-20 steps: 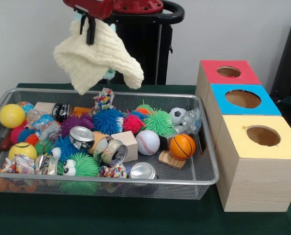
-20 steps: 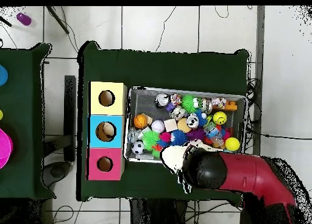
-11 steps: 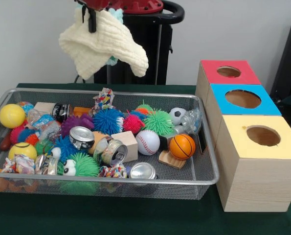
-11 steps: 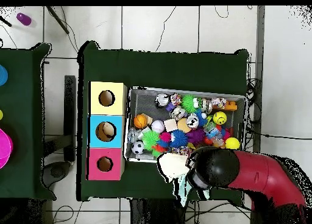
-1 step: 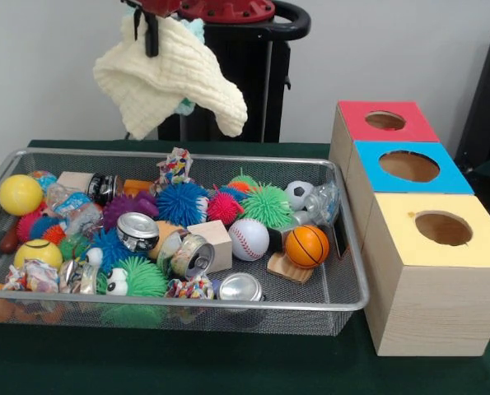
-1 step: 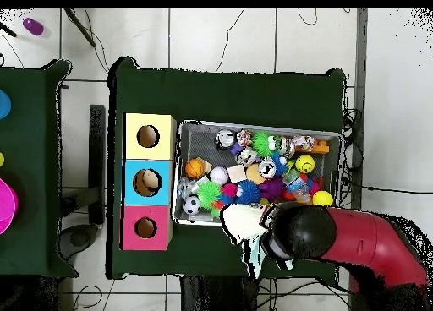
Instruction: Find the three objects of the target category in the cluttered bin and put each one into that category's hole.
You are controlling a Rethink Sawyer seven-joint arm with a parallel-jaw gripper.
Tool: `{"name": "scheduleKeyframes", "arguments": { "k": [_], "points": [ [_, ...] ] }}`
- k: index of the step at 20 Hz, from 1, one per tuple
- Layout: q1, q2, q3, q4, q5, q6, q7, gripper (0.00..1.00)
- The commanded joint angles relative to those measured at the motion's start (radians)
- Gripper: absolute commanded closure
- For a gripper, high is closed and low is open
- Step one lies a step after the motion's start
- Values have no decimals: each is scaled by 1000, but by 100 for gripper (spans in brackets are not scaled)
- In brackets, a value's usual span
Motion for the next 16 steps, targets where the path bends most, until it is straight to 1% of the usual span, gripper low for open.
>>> {"name": "scheduleKeyframes", "arguments": {
  "k": [1,4,5,6,7,9,12,13,15,16],
  "points": [
    [-32,-79,90,75,15,-117,-213,100],
    [-43,-116,98,113,26,-184,-204,100],
    [-53,-132,102,134,43,-213,-200,100],
    [-58,-140,106,144,50,-219,-201,100],
    [-70,-164,108,168,72,-229,-206,100],
    [-89,-193,112,197,89,-265,-207,100],
    [-111,-238,126,232,92,-311,-233,100],
    [-116,-257,136,256,83,-375,-225,100],
    [-110,-271,143,307,41,-520,-160,100],
    [-90,-252,136,330,-7,-606,-102,100]
  ]
}}
